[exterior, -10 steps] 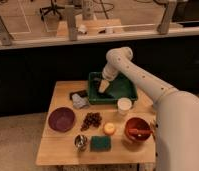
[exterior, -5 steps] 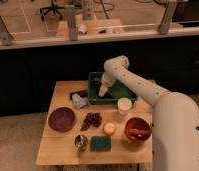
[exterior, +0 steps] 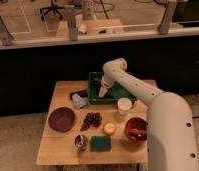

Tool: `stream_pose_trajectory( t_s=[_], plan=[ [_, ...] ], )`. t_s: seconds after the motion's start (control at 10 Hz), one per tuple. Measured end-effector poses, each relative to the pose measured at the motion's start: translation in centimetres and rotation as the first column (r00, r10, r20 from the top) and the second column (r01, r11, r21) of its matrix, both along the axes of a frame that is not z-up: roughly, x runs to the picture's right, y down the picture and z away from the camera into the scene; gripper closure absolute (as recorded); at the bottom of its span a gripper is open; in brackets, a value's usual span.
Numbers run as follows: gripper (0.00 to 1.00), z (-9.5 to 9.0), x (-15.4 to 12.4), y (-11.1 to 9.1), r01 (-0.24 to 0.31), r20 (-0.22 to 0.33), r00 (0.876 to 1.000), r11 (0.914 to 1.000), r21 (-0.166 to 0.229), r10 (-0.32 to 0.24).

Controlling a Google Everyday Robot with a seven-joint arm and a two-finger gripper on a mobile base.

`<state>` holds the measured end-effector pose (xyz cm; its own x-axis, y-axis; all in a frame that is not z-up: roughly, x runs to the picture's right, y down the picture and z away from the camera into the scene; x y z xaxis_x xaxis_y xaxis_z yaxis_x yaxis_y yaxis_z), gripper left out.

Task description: Wipe purple bowl with brush

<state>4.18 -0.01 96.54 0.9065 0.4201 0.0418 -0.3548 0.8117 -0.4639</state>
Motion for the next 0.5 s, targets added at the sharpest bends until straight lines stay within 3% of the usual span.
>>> stream_pose_trajectory(
  t_s=[0.5],
  plan=[
    [0.24, 2.3, 0.2, 1.8, -0.033, 0.012, 0.999, 0.997, -0.07, 0.034]
  ],
)
